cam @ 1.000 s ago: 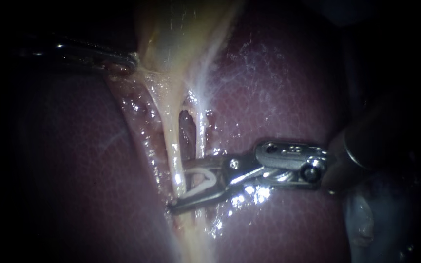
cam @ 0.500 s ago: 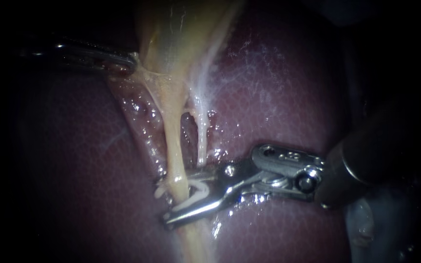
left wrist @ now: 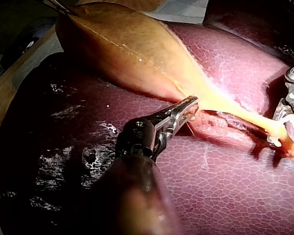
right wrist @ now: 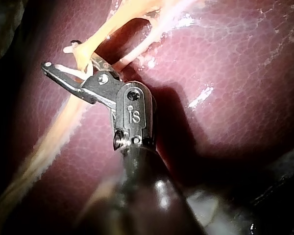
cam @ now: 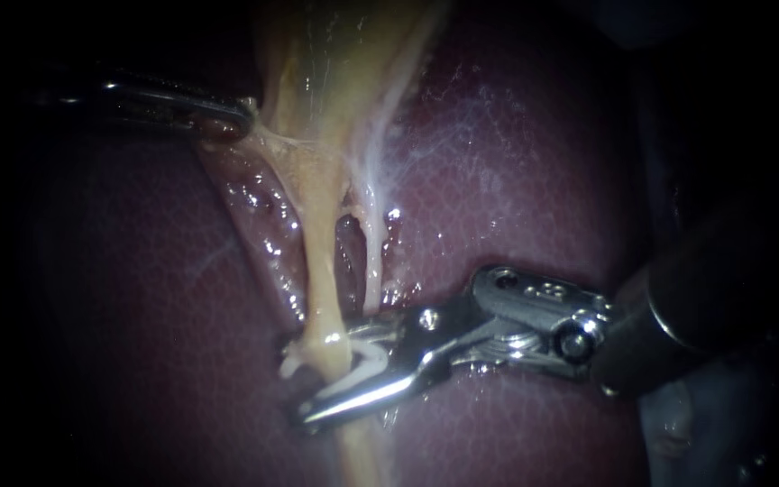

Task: Clipping first clip left tube

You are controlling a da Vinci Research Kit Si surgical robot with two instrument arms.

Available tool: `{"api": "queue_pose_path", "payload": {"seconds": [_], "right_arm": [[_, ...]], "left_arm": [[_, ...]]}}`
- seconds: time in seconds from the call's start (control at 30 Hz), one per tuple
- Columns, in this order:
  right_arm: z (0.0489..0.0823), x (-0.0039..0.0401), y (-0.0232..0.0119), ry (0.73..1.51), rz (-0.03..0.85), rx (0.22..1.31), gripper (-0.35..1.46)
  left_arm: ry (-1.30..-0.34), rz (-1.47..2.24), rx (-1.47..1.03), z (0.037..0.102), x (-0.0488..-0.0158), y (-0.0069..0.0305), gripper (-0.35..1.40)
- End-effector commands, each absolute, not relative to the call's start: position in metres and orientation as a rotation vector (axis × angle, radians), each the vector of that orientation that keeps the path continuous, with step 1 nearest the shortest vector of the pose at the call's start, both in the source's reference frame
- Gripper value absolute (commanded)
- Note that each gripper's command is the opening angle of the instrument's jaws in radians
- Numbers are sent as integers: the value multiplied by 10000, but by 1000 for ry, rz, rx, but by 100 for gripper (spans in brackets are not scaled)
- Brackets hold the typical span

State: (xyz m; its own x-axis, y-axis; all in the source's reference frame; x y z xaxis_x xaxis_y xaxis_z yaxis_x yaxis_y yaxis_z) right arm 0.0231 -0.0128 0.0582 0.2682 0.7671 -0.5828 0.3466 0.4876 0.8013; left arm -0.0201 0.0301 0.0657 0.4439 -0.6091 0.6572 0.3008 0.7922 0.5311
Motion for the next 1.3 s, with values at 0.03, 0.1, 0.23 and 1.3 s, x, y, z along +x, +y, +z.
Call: {"api": "queue_pose_path", "payload": {"seconds": [0.03,0.1,0.23,1.3], "right_arm": [[582,231,-129,1328,374,1095,28],[583,231,-129,1322,383,1103,27],[582,231,-129,1320,389,1105,23],[584,229,-129,1293,408,1160,-35]], "left_arm": [[-956,-580,362,657,-201,301,-35],[-956,-580,362,657,-201,301,-35],[-956,-580,362,657,-201,301,-35],[-956,-580,362,657,-202,301,-35]]}}
